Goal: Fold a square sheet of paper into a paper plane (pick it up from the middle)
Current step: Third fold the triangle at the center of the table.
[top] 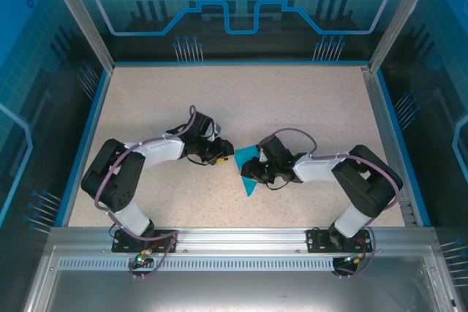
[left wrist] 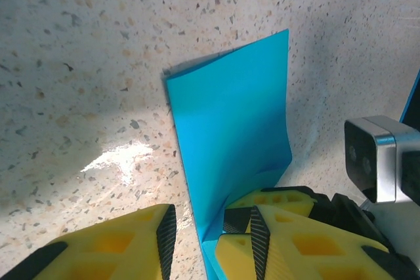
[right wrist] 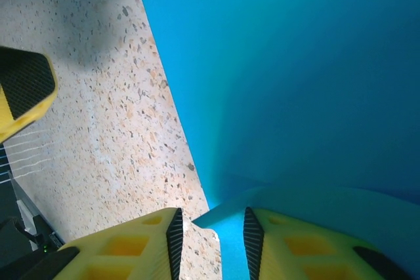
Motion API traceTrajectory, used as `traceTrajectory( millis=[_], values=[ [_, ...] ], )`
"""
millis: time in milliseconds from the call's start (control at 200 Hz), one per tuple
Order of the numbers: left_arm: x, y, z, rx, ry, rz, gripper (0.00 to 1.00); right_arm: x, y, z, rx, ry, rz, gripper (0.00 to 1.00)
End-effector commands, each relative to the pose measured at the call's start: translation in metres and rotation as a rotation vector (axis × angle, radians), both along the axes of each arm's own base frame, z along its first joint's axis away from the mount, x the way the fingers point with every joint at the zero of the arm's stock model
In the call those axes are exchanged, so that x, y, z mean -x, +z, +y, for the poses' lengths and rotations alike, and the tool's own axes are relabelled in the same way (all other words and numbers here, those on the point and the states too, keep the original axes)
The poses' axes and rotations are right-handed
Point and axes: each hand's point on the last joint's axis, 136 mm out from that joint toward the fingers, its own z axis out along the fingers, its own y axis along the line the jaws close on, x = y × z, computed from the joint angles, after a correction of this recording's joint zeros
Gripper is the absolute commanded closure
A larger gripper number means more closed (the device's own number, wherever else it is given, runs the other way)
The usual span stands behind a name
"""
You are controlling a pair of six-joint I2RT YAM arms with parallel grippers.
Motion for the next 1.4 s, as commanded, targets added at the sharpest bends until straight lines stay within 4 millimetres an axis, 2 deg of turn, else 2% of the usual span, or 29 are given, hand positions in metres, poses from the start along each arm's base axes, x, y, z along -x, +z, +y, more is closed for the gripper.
traceTrajectory(
  millis=[0,340,505,725,915,1111,1396],
  values=[
    [0.009,0.008,-0.009,0.050,-0.020,0.009,0.61,0.015,-0.021,-0.022,0.068,-0.006,0.064,0.69],
    [0.019,0.008,-0.018,0.067,-0.044,0.020,0.61,0.015,-0.023,-0.030,0.080,-0.014,0.070,0.82],
    [0.026,0.008,-0.023,0.071,-0.061,0.026,0.61,0.015,-0.024,-0.030,0.080,-0.011,0.071,0.77],
    [0.028,0.008,-0.026,0.082,-0.068,0.027,0.62,0.016,-0.026,-0.032,0.090,-0.012,0.076,0.82],
    [0.035,0.007,-0.034,0.090,-0.091,0.036,0.69,0.018,-0.029,-0.034,0.109,-0.010,0.093,1.00],
    [0.048,0.001,-0.045,0.102,-0.130,0.066,0.83,0.019,-0.032,-0.036,0.129,-0.006,0.112,1.00],
    [0.059,-0.013,-0.054,0.074,-0.163,0.101,0.90,0.020,-0.033,-0.038,0.142,-0.013,0.119,1.00]
  ],
)
